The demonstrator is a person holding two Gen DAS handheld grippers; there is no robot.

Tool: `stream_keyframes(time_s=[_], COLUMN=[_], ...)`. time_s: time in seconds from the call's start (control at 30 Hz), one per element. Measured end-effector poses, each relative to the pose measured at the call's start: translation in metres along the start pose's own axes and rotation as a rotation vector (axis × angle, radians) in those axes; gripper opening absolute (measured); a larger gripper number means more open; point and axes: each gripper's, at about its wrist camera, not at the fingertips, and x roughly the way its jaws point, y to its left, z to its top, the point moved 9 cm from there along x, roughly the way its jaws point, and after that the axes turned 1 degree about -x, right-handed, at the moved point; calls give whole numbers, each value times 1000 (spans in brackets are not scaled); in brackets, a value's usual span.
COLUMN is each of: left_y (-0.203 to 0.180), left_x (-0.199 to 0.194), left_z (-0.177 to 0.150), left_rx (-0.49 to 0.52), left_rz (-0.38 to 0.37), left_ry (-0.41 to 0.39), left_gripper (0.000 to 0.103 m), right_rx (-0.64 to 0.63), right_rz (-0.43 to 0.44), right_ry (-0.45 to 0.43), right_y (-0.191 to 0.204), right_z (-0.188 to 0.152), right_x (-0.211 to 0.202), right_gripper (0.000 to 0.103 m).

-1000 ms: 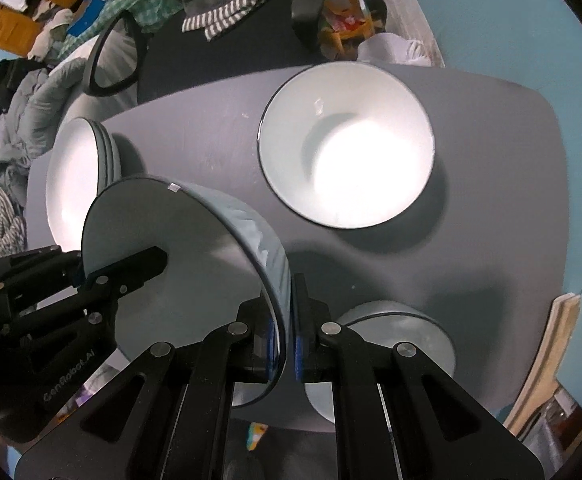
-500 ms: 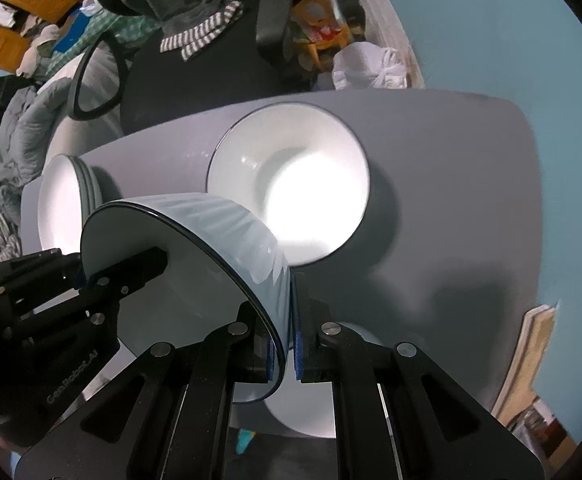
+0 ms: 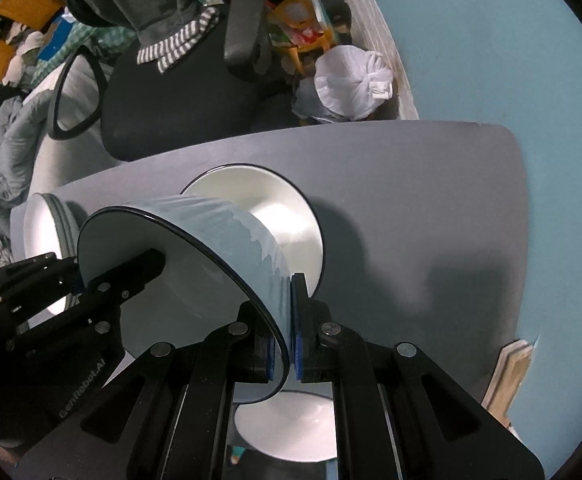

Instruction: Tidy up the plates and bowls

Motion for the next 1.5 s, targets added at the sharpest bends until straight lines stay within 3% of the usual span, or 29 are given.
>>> stream_keyframes(time_s=[0.37, 0.73, 0.83, 0.9, 0.97, 1.03, 1.1, 1.5], left_y=[3, 6, 10, 14, 16, 18, 20, 16], left_x=[8, 13, 13, 9, 4, -2, -6, -49], left_z=[10, 14, 13, 13, 14, 13, 12, -1], left_rx=[-6, 41, 30, 22, 20, 15, 9, -13], left_rz=[13, 78, 86, 99, 106, 106, 103, 75], left_ry=[7, 13, 15, -4, -30, -45, -50, -152], left_gripper=[8, 9, 17, 30, 36, 37, 41, 53], right_rx=[10, 26, 14, 6, 2, -5, -11, -22], right_rz=[-7, -14, -28, -36, -36, -50, -63, -86], right_ry=[29, 9, 3, -2, -4, -11, -26, -123], right_y=[-6, -18, -18, -17, -15, -16, -16, -14], right_z=[7, 16, 17, 16, 14, 13, 13, 1], right_x=[7, -3, -5, -6, -6, -7, -8, -38], right_gripper=[7, 10, 10, 10, 11, 14, 25, 40])
